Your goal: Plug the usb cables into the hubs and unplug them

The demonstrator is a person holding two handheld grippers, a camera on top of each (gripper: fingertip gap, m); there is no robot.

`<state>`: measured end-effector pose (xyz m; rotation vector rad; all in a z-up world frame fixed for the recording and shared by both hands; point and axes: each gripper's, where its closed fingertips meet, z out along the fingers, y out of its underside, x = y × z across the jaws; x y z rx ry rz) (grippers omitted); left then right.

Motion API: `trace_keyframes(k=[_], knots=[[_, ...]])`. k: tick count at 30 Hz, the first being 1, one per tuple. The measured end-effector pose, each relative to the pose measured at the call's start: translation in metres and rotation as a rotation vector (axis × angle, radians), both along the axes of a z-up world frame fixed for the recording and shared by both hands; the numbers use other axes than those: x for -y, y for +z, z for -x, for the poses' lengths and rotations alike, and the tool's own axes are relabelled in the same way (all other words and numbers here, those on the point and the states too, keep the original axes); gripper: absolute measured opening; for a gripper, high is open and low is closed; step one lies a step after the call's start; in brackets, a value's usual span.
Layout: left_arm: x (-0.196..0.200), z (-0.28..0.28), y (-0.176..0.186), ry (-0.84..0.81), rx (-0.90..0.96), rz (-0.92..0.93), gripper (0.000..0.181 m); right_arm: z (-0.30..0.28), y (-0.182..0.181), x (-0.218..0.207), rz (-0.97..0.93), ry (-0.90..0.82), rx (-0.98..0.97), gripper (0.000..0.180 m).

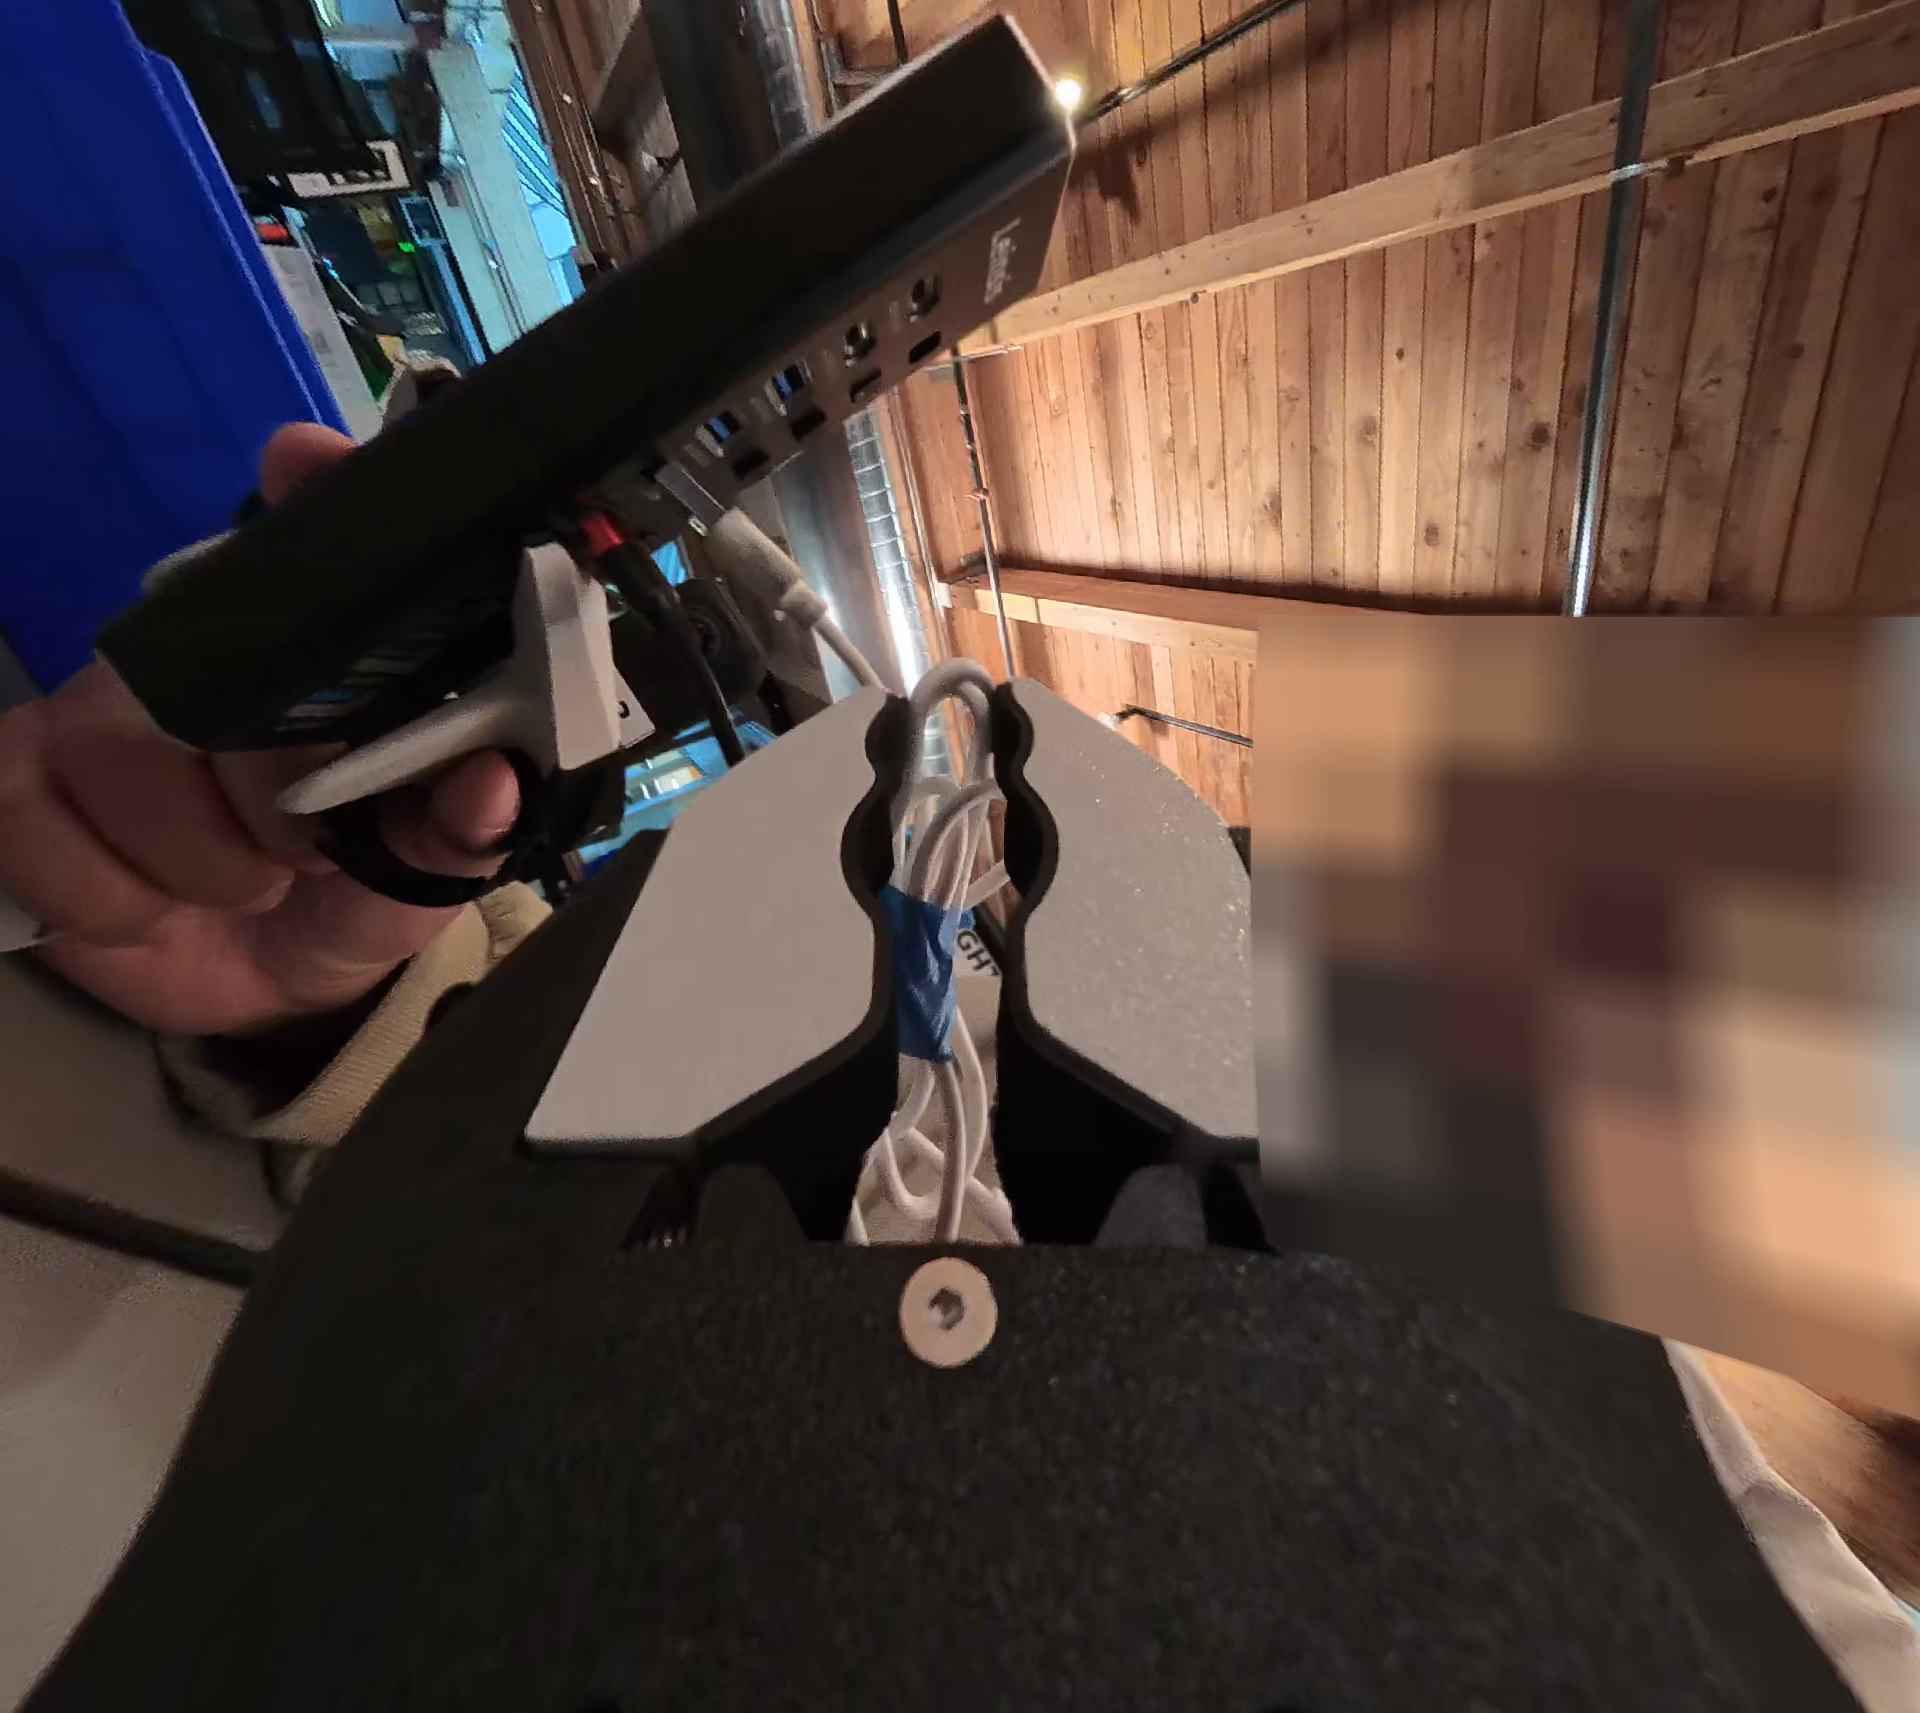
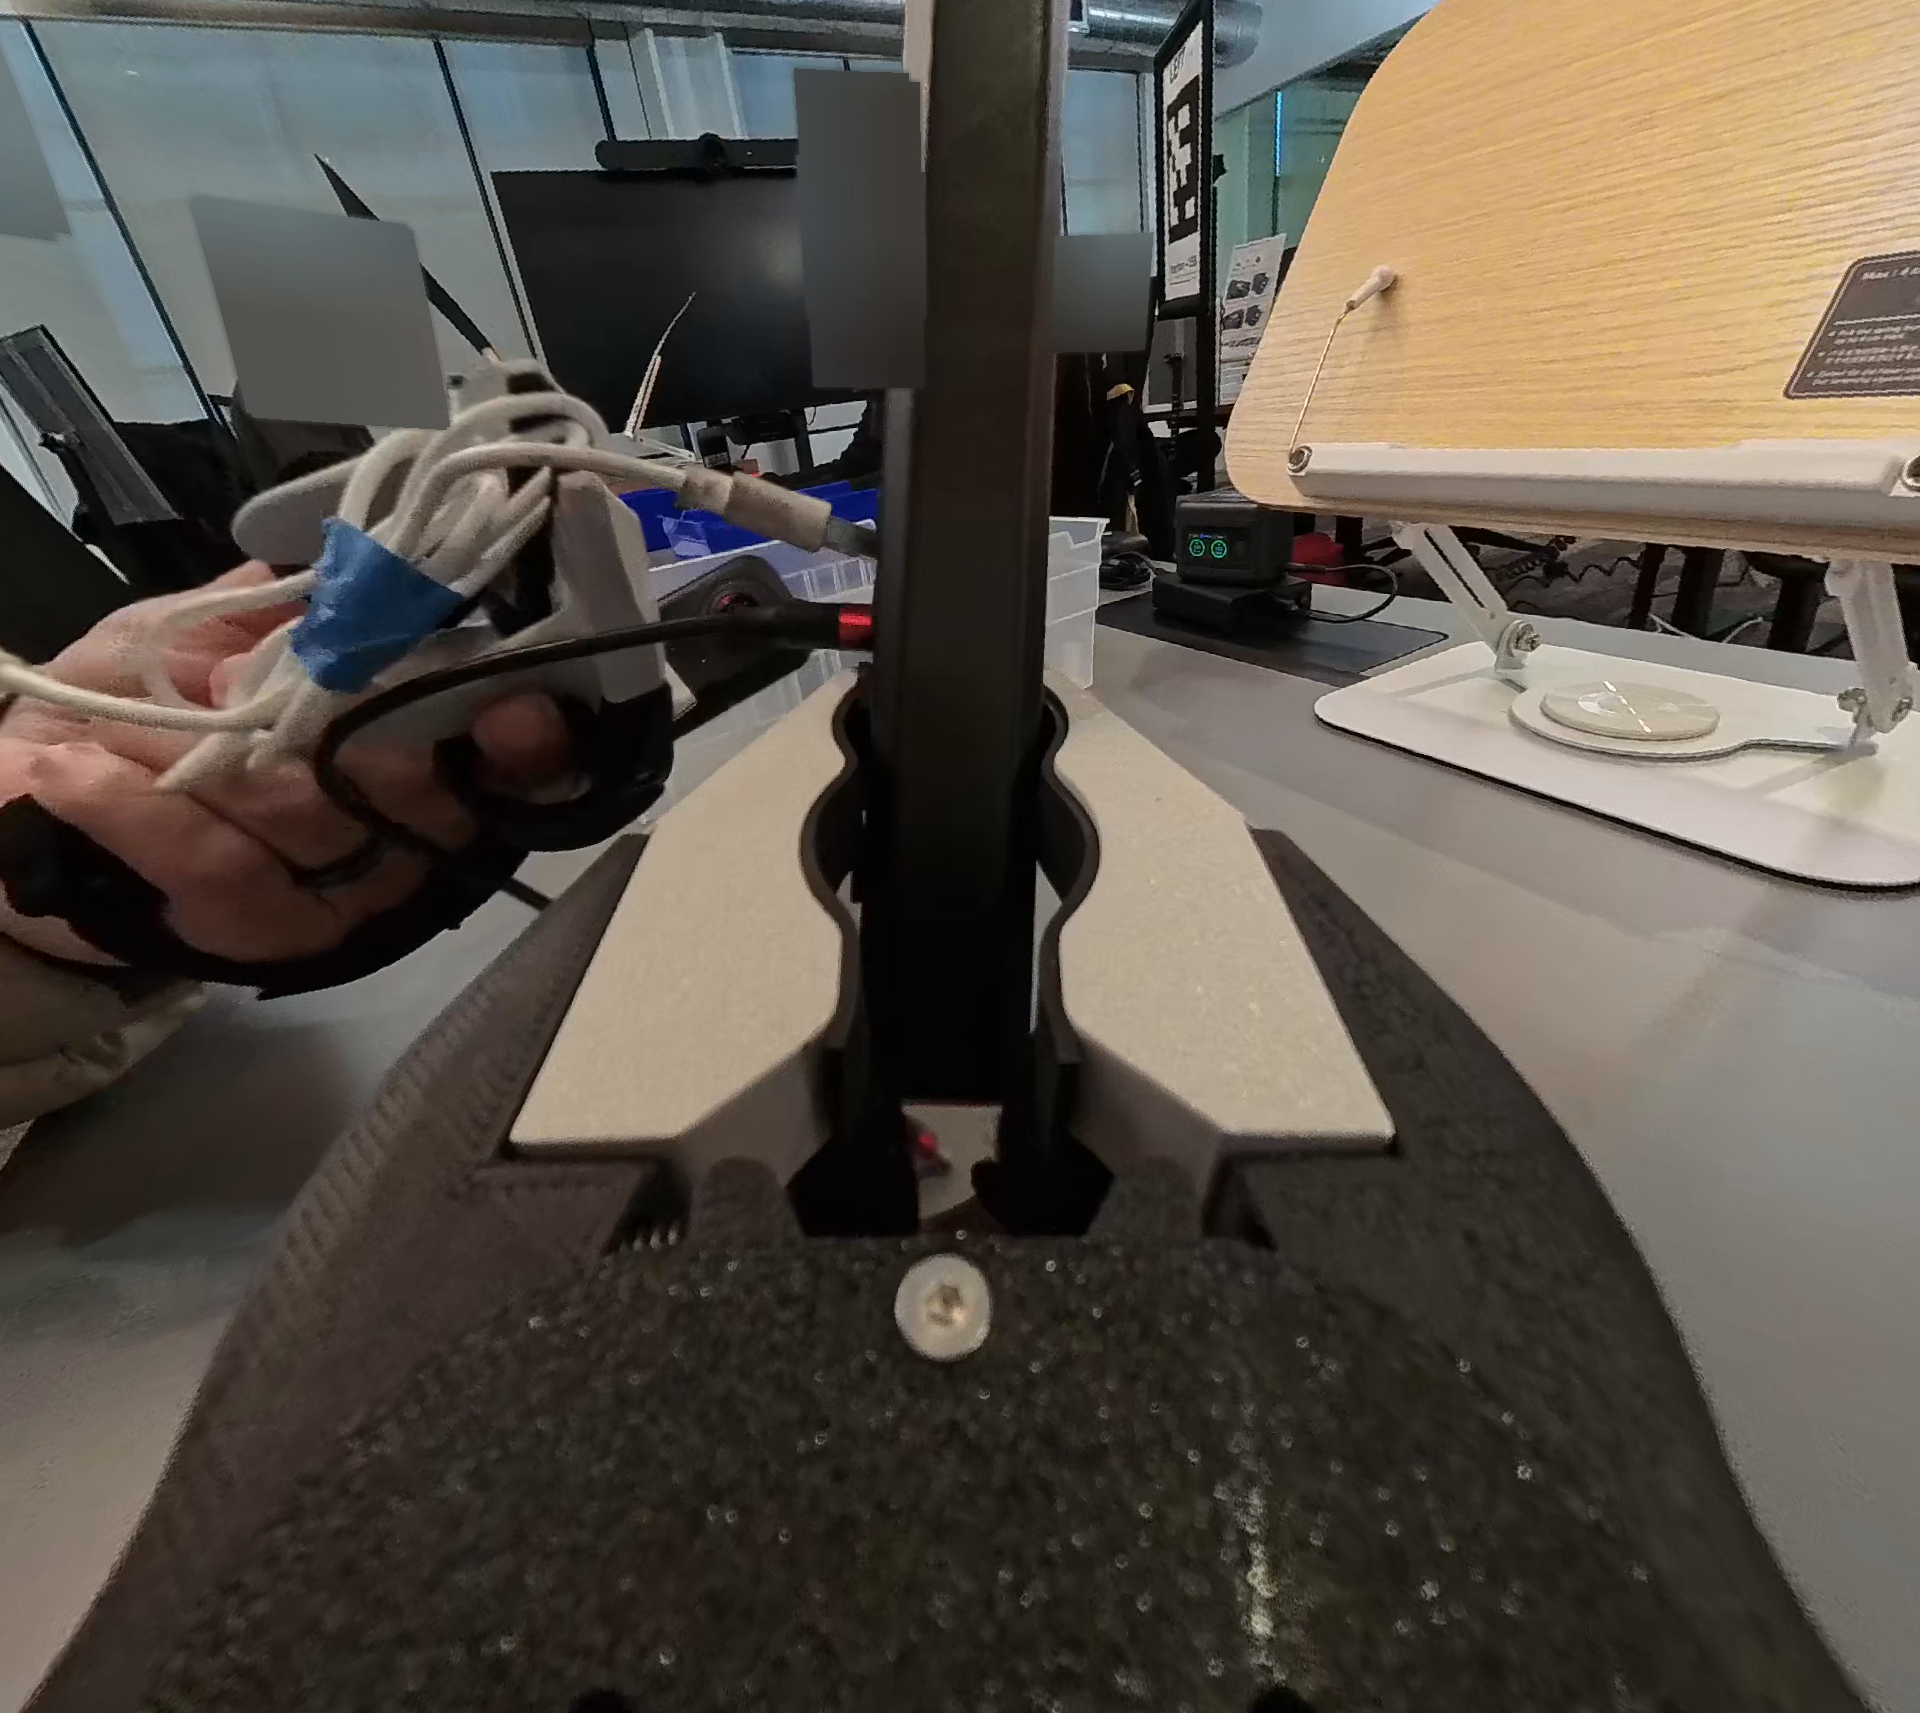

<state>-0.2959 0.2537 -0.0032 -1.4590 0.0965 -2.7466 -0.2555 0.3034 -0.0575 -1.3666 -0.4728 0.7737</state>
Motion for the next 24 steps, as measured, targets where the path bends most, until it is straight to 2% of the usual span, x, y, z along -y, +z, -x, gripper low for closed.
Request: trace_keyframes(k=[6, 12, 16, 20, 24], knots=[[-0.009, 0.0, -0.012, 0.051, -0.09, 0.017, 0.016, -0.002, 0.001, -0.001, 0.003, -0.002, -0.017, 0.027], [-0.012, -0.005, -0.026, 0.122, -0.232, -0.028, 0.016, -0.004, 0.0, -0.003, -0.043, -0.066, 0.059, 0.027], [-0.011, -0.009, -0.038, 0.203, -0.459, -0.271, 0.019, -0.005, -0.004, -0.005, -0.037, -0.088, 0.083, 0.027], [-0.015, -0.009, -0.039, 0.315, -0.66, -0.537, 0.035, -0.003, -0.007, -0.005, -0.027, -0.084, 0.095, 0.027], [-0.011, -0.014, -0.044, 0.346, -0.824, -0.785, 0.036, 0.003, -0.009, -0.003, -0.026, -0.071, 0.108, 0.027]])
